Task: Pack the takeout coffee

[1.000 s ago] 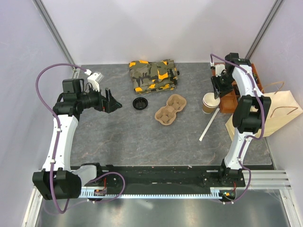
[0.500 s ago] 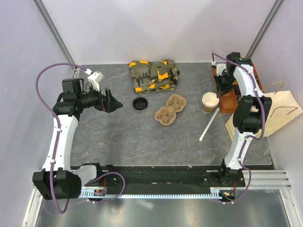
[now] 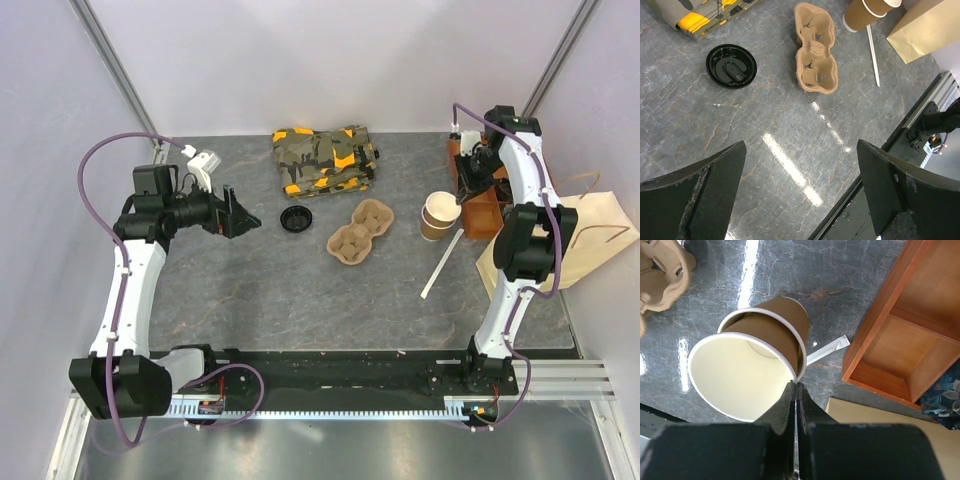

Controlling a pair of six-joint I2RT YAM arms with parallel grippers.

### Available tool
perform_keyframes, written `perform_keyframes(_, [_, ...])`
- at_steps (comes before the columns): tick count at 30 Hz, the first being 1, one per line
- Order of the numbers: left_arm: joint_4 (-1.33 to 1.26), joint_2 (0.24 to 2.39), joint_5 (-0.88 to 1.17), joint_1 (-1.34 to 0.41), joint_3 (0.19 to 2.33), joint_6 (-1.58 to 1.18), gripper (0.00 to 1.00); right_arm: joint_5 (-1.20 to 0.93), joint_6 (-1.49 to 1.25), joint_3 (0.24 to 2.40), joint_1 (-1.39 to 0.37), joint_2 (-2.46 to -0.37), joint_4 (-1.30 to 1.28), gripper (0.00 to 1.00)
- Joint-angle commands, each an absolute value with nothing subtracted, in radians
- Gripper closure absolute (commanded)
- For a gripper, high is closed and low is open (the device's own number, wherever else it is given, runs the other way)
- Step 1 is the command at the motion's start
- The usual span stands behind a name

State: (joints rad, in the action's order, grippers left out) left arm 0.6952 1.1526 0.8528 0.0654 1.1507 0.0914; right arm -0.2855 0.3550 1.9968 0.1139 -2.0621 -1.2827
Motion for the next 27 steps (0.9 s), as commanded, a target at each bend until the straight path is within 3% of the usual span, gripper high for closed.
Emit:
perform_keyframes(1, [0.649,1.149,0.894,0.067,1.163,0.103,0.00,-0.325,0.348,2.087,0.124,-2.034,-1.316,1.00])
perform_keyframes(10, [0.644,1.158,0.902,0.066,1.166,0.091,0.00,-0.313,0.350,2.252,0.126,-1.973,-1.370,1.00])
perform_keyframes(19, [0.641,1.164,0.900,0.066,1.166,0.078,0.00,-0.500,0.403,2.224,0.124,-1.844,-1.459,1.00])
perform_keyframes(22, [0.638,1.163,0.887,0.064,1.164,0.049,0.00,-0.638,0.462,2.117,0.095,-1.775,-1.456,1.00])
perform_keyframes(27, [0.630,1.146,0.743,0.067,1.178,-0.044,0.00,-0.591,0.465,1.855,-0.073,-1.688,-1.367,1.00])
